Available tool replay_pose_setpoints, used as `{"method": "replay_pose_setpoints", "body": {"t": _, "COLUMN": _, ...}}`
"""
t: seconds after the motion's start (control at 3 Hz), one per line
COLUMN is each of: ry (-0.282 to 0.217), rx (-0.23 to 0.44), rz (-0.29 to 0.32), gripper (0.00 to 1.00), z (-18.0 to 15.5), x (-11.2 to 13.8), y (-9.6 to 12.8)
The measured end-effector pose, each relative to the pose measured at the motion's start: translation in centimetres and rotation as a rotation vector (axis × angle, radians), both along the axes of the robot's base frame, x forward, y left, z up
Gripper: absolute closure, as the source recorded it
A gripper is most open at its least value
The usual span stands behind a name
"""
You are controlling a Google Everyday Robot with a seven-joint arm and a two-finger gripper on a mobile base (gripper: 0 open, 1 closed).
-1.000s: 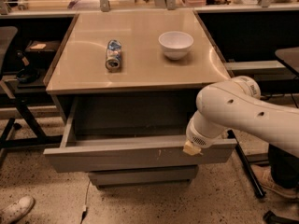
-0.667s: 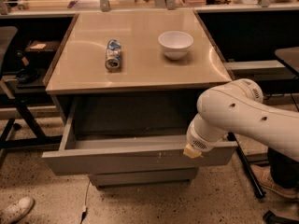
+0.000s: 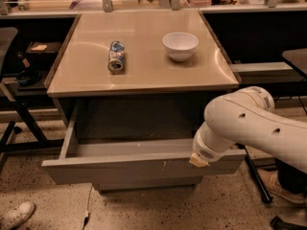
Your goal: Open top drawer
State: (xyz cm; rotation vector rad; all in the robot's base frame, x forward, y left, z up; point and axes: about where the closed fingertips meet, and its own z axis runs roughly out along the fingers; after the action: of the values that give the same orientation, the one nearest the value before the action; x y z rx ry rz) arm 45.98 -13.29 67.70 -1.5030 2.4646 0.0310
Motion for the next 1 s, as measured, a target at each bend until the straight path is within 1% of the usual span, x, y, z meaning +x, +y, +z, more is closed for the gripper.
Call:
{"method": "replay_pose_setpoints", "body": {"t": 0.33, "ry": 0.012, "rx": 0.009, "rz": -0.014, "gripper": 1.0, "z": 0.1, "x": -1.5, "y": -0.1}}
{"method": "replay_pose_setpoints", "body": {"t": 1.0, "ry": 0.025, "rx": 0.016, "rz": -0.023, "gripper": 1.0, "z": 0.2, "x": -2.7, "y": 0.0}}
